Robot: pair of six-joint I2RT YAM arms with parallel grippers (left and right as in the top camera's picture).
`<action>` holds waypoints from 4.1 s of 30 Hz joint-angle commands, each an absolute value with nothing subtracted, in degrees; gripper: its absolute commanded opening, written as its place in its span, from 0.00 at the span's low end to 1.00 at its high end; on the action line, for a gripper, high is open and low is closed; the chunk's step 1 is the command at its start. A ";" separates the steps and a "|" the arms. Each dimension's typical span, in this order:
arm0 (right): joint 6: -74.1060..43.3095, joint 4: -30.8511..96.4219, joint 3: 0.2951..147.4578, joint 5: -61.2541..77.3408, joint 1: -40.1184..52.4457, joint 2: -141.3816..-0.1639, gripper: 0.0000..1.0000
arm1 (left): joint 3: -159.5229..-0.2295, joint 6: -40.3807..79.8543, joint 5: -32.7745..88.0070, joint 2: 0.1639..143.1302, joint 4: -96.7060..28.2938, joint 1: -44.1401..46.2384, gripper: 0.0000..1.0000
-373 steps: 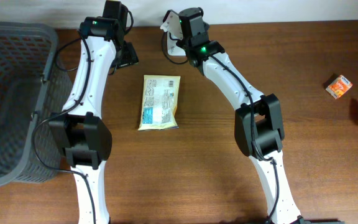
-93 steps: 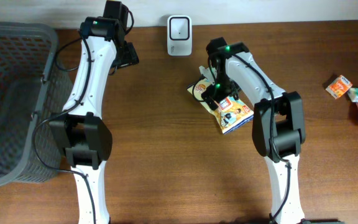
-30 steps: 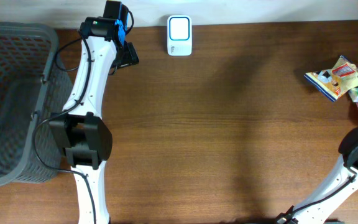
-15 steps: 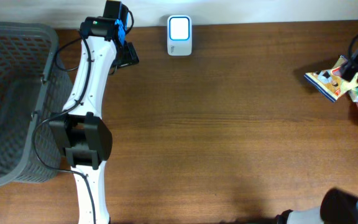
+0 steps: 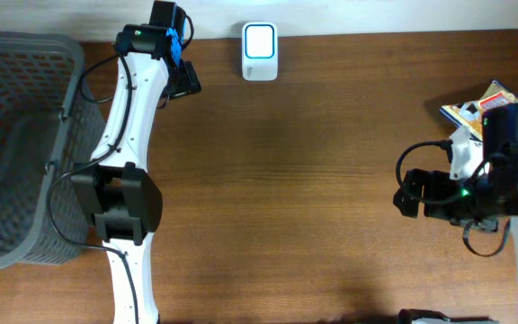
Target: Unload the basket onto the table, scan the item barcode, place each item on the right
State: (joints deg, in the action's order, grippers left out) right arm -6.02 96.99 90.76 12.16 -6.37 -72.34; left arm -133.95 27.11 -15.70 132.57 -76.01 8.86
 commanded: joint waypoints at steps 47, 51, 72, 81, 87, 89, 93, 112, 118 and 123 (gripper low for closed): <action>-0.40 5.52 6.94 4.16 4.49 -0.19 0.99 | -133.84 27.77 -16.32 131.13 -76.07 8.93 0.99; -0.40 -5.37 1.50 3.97 4.49 -0.19 0.99 | -133.84 27.77 -16.32 131.13 -76.07 8.93 0.99; -1.93 4.73 0.32 -1.10 4.43 -0.19 0.99 | -133.84 27.77 -16.32 131.13 -76.07 8.93 0.99; -1.93 4.71 0.32 -0.73 4.45 -0.19 0.99 | -133.84 27.77 -16.32 131.13 -76.07 8.93 0.99; -1.93 4.71 0.32 -0.73 4.45 -0.19 0.99 | -133.84 27.77 -16.32 131.13 -76.07 8.93 0.99; -1.93 4.71 0.32 -0.71 4.45 -0.19 0.98 | -133.84 27.77 -16.32 131.13 -76.07 8.93 0.99; -1.93 4.71 0.32 -0.73 4.45 -0.19 0.98 | -133.84 27.77 -16.34 131.13 -76.05 8.93 0.99; -1.91 4.71 0.32 -0.73 4.45 -0.21 0.98 | -121.23 11.64 -15.38 107.68 -68.55 23.24 0.99; -1.91 4.71 0.32 -0.73 4.45 -0.21 0.99 | -80.58 1.41 -6.02 85.19 -41.34 23.22 0.99; -1.93 4.71 0.32 -0.71 4.45 -0.19 0.98 | -50.43 -4.40 -4.64 67.37 -23.29 21.21 0.99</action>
State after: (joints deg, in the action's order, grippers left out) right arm -1.50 4.45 0.73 -0.43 4.08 -0.58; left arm -61.01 -0.23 -6.74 75.05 -26.37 23.05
